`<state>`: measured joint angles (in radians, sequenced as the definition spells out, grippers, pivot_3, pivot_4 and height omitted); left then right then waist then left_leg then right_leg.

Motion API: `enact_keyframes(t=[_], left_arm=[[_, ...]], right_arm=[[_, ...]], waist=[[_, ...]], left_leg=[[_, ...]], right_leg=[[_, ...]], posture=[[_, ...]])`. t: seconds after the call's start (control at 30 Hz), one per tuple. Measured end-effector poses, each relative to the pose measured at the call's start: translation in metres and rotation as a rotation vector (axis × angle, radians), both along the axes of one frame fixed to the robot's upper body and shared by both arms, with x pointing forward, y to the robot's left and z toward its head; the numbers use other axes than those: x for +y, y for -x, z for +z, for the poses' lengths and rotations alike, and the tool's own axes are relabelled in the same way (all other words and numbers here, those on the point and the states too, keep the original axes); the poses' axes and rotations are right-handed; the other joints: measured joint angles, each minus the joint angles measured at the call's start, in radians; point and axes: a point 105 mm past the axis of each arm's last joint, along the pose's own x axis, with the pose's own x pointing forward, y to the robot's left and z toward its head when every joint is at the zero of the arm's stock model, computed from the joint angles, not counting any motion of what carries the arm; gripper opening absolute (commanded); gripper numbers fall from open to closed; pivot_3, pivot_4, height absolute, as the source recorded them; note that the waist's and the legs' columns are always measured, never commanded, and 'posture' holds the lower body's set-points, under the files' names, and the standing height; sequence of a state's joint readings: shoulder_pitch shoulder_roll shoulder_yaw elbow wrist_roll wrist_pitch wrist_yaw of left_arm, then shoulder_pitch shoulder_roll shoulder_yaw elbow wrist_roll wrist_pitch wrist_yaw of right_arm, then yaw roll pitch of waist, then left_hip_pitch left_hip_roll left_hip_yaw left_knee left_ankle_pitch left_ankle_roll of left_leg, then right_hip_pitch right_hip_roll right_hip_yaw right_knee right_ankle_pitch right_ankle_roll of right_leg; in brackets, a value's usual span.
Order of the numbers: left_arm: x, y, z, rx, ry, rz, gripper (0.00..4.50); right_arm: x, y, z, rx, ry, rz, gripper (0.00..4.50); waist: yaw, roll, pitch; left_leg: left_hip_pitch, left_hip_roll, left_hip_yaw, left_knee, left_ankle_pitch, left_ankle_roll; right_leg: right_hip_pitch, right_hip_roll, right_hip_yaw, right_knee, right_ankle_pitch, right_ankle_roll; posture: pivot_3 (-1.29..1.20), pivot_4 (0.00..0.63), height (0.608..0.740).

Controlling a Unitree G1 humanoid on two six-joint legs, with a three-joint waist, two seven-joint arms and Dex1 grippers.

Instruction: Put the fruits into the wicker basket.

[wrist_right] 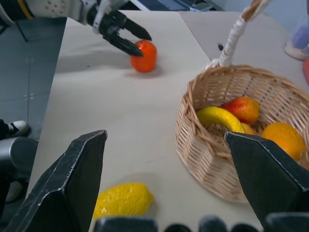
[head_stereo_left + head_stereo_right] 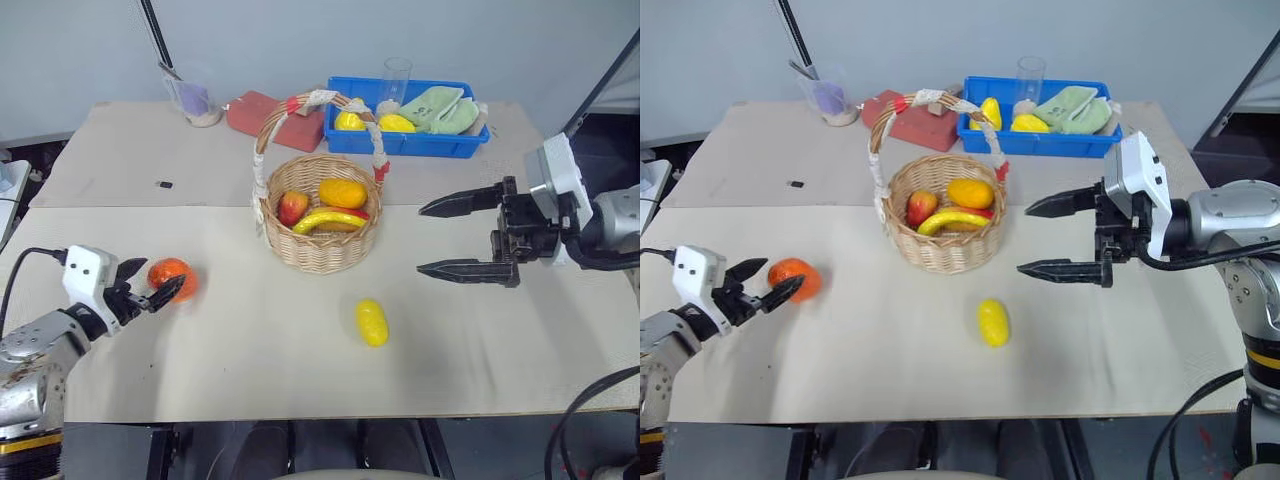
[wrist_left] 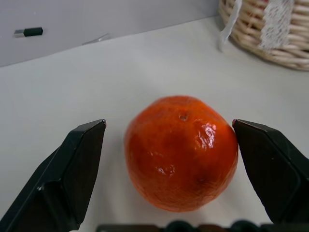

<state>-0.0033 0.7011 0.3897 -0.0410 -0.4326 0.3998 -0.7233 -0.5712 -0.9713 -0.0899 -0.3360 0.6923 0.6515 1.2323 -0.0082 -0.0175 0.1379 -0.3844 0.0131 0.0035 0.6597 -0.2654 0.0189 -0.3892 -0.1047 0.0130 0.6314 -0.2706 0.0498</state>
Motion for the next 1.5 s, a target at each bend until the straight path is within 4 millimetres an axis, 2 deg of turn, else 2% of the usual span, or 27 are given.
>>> enact_keyframes(t=[0.1,0.23,0.27,0.3,0.43,0.5,0.57,0.67,0.77,0.9,0.97,1.0,1.07,1.1,1.2,1.3,1.43,1.5], left_arm=[[-0.004,-0.004,-0.009,0.016,-0.005,-0.012,4.50],[-0.008,-0.008,-0.013,0.024,-0.009,-0.024,3.23],[-0.008,-0.008,-0.013,0.021,-0.011,-0.026,3.01],[-0.007,-0.008,-0.014,0.019,-0.011,-0.026,2.99],[-0.010,-0.008,-0.014,0.014,0.001,-0.042,2.99],[-0.021,-0.005,-0.007,-0.001,0.014,-0.100,2.99],[-0.044,-0.001,0.011,-0.039,0.028,-0.208,2.99],[-0.092,0.002,0.051,-0.130,0.033,-0.409,2.99],[-0.131,-0.001,0.084,-0.225,0.026,-0.542,2.99],[-0.189,-0.018,0.125,-0.386,0.034,-0.643,2.99],[-0.213,-0.027,0.135,-0.440,0.029,-0.661,2.99],[-0.218,-0.033,0.135,-0.452,0.024,-0.652,2.99],[-0.225,-0.048,0.128,-0.447,0.006,-0.611,4.01],[-0.226,-0.053,0.123,-0.445,-0.004,-0.599,4.35],[-0.231,-0.063,0.111,-0.444,-0.032,-0.580,4.43],[-0.231,-0.067,0.107,-0.462,-0.050,-0.571,4.43],[-0.232,-0.063,0.109,-0.477,-0.056,-0.614,4.43],[-0.231,-0.053,0.106,-0.454,-0.046,-0.679,4.43]], right_arm=[[0.002,0.000,-0.002,0.010,0.000,0.009,4.35],[0.005,0.000,-0.001,0.003,-0.004,0.022,4.50],[0.005,0.000,-0.001,0.003,-0.004,0.022,4.50],[0.005,0.000,-0.001,0.003,-0.005,0.023,4.50],[0.005,0.000,-0.001,-0.002,-0.005,0.025,4.50],[0.006,0.001,-0.001,-0.005,-0.004,0.028,4.50],[0.007,0.003,0.001,-0.012,-0.005,0.037,4.50],[0.010,0.008,0.007,-0.027,-0.027,0.053,4.50],[0.011,0.009,0.008,-0.031,-0.033,0.049,4.50],[0.009,0.007,0.010,-0.042,-0.047,0.012,4.50],[0.008,0.006,0.011,-0.056,-0.055,-0.008,4.50],[0.007,0.005,0.012,-0.061,-0.058,-0.016,4.50],[0.005,0.004,0.012,-0.066,-0.067,-0.044,4.50],[0.003,0.003,0.011,-0.063,-0.071,-0.059,4.50],[0.000,0.003,0.006,-0.048,-0.072,-0.094,4.50],[-0.003,0.005,0.002,-0.048,-0.066,-0.129,4.50],[-0.009,0.006,-0.005,-0.037,-0.047,-0.173,4.50],[-0.012,0.008,-0.012,-0.019,-0.015,-0.187,4.50]], waist=[[0.003,0.000,0.000],[0.004,0.000,0.000],[0.004,0.000,0.000],[0.005,0.000,0.000],[0.005,0.000,0.000],[0.006,0.000,0.000],[0.010,-0.001,0.000],[0.019,-0.001,0.000],[0.021,-0.001,0.000],[0.027,-0.001,0.000],[0.026,-0.001,0.000],[0.021,-0.001,0.000],[0.014,-0.001,0.000],[0.013,-0.001,0.000],[0.014,-0.001,0.000],[0.019,-0.001,0.000],[0.021,-0.001,0.000],[0.021,-0.001,0.000]], left_leg=[[-0.001,0.000,0.000,0.000,0.000,0.000],[-0.001,0.000,0.000,0.001,0.000,0.000],[-0.001,0.000,0.000,0.001,0.000,0.000],[-0.001,0.000,0.000,0.001,0.000,0.000],[-0.001,0.000,0.000,0.001,0.000,0.000],[-0.001,0.000,0.000,0.001,0.000,0.000],[-0.002,0.000,-0.001,0.001,0.000,0.000],[-0.003,-0.001,-0.001,0.001,0.000,0.000],[-0.002,-0.002,-0.001,0.002,0.000,0.000],[-0.005,-0.006,-0.002,0.007,0.000,0.000],[-0.005,-0.007,-0.002,0.010,0.000,0.002],[-0.005,-0.006,-0.002,0.010,0.000,0.002],[-0.005,-0.006,-0.003,0.010,-0.001,0.003],[-0.005,-0.005,-0.003,0.010,-0.001,0.003],[-0.005,-0.004,-0.004,0.010,-0.001,0.003],[-0.005,-0.003,-0.003,0.011,-0.001,0.003],[-0.006,-0.003,-0.003,0.016,-0.002,0.005],[-0.006,-0.001,-0.003,0.016,-0.002,0.006]], right_leg=[[0.000,0.000,0.000,0.000,0.000,0.000],[0.000,0.000,0.000,0.000,0.000,0.000],[-0.001,0.000,0.000,0.000,0.000,0.000],[-0.001,0.000,0.000,0.000,0.000,0.000],[-0.001,0.000,0.000,0.000,0.000,0.000],[-0.001,0.000,0.000,0.000,0.000,0.000],[-0.001,-0.001,0.000,0.000,0.000,0.001],[-0.001,-0.002,0.000,0.000,0.001,0.001],[0.000,-0.001,0.000,0.000,0.001,0.002],[0.000,0.003,0.000,0.000,0.002,0.004],[0.001,0.004,0.001,0.001,0.003,0.005],[0.001,0.005,0.002,0.000,0.003,0.005],[0.001,0.008,0.004,0.001,0.003,0.005],[0.001,0.009,0.004,0.001,0.003,0.005],[0.000,0.010,0.004,0.000,0.003,0.004],[0.000,0.010,0.004,0.000,0.003,0.004],[0.001,0.010,0.004,0.000,0.003,0.004],[0.001,0.010,0.004,0.000,0.003,0.005]], posture=[[0.00,0.150,0.740],[0.00,0.150,0.740],[0.00,0.150,0.740],[0.00,0.150,0.740],[0.00,0.150,0.740],[0.00,0.150,0.740],[0.00,0.150,0.740],[0.00,0.150,0.740],[0.00,0.150,0.740],[0.00,0.150,0.740],[0.00,0.150,0.740],[0.00,0.150,0.740],[0.00,0.150,0.740],[0.00,0.150,0.740],[0.00,0.150,0.740],[0.00,0.150,0.740],[0.00,0.150,0.740],[0.00,0.150,0.740]])
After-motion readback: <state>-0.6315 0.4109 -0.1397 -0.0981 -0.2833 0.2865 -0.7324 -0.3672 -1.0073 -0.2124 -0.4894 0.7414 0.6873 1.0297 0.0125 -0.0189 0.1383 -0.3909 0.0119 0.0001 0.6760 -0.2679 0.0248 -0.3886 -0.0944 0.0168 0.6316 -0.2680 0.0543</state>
